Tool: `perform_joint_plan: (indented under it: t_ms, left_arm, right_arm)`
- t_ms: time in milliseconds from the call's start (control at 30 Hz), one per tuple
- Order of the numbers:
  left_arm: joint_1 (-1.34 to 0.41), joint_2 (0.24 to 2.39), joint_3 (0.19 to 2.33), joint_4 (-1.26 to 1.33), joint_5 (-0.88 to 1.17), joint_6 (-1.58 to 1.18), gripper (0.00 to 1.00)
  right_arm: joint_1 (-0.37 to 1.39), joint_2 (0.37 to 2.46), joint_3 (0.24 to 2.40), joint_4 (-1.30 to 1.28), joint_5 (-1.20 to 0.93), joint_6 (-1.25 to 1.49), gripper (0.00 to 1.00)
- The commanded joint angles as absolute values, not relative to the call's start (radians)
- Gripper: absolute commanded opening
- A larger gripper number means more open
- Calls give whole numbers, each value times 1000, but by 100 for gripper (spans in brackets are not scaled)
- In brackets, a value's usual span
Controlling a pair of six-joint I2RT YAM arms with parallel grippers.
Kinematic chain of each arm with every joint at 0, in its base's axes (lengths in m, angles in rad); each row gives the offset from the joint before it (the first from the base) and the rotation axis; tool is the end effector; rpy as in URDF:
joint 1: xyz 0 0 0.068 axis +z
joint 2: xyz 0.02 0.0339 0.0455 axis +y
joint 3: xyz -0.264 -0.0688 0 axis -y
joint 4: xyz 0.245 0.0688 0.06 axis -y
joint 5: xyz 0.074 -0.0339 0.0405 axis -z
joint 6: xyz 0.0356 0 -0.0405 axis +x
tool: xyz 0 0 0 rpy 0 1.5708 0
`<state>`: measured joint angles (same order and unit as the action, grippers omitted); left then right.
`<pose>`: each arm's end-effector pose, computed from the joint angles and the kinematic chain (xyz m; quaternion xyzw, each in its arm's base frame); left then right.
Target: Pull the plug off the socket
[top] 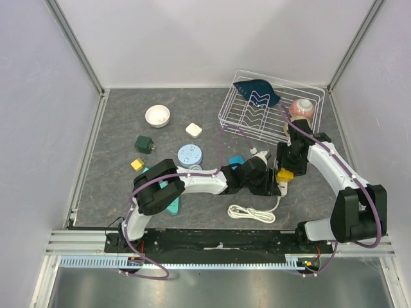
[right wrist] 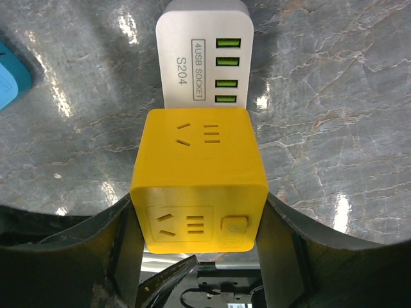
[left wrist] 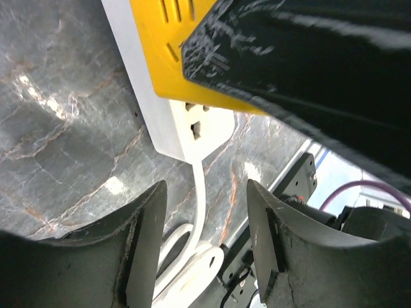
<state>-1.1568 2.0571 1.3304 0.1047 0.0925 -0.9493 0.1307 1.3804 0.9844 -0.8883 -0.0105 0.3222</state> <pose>0.1801 -0.4182 0.1652 0.1130 0.8817 -0.4169 0.1901 0.2480 0.0330 0.2285 0.0939 0.9853 0.0371 0.1379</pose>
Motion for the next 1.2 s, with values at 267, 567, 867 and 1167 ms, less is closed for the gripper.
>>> perform_joint_plan:
  t_ms: [267,567,867,1167]
  left_arm:
    - [-1071,2085,1189,416,350,-976,65]
    - [-1060,2161,1230,452,383,-996,66]
    - [-1058,2210,1247,515,408,-1051,40]
    - [-1060,2253,1181,693,442,-1239,2]
  right_arm:
    - [98,1324,1055,-917,-152,285,0]
    - [95,1319,1042,-899,-213,288,0]
    - [94,1310,1009,-870,-235,299,0]
    - [92,1299,1083,-920,-66,325,0]
